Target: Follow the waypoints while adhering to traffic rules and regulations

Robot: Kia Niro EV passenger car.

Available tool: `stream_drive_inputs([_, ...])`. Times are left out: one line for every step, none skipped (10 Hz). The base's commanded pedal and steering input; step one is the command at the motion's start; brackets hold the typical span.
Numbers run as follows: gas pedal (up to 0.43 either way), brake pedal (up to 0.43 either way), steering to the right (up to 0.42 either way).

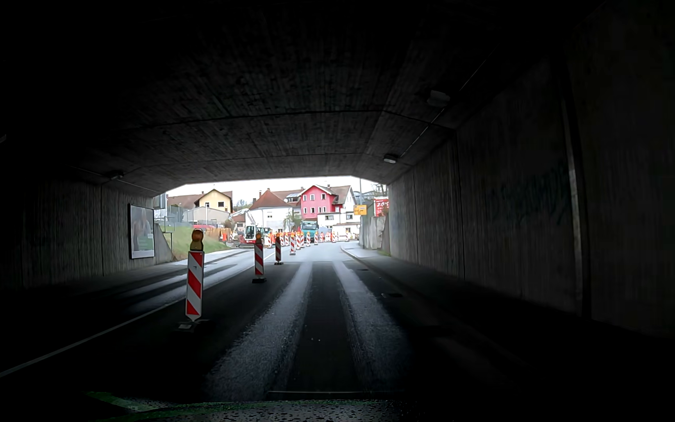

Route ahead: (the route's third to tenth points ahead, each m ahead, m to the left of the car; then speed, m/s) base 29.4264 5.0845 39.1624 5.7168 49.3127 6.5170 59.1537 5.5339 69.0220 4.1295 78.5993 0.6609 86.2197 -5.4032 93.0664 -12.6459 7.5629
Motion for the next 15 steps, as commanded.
stream_drive_inputs([0.047, 0.000, -0.010])
stream_drive_inputs([0.059, 0.000, -0.010])
stream_drive_inputs([0.059, 0.000, -0.009])
stream_drive_inputs([0.067, 0.000, -0.008])
stream_drive_inputs([0.079, 0.000, -0.008])
stream_drive_inputs([0.079, 0.000, -0.008])
stream_drive_inputs([0.079, 0.000, -0.008])
stream_drive_inputs([0.079, 0.000, -0.008])
stream_drive_inputs([0.079, 0.000, -0.009])
stream_drive_inputs([0.079, 0.000, -0.009])
stream_drive_inputs([0.079, 0.000, -0.009])
stream_drive_inputs([0.079, 0.000, -0.009])
stream_drive_inputs([0.079, 0.000, -0.009])
stream_drive_inputs([0.079, 0.000, -0.010])
stream_drive_inputs([0.079, 0.000, -0.011])
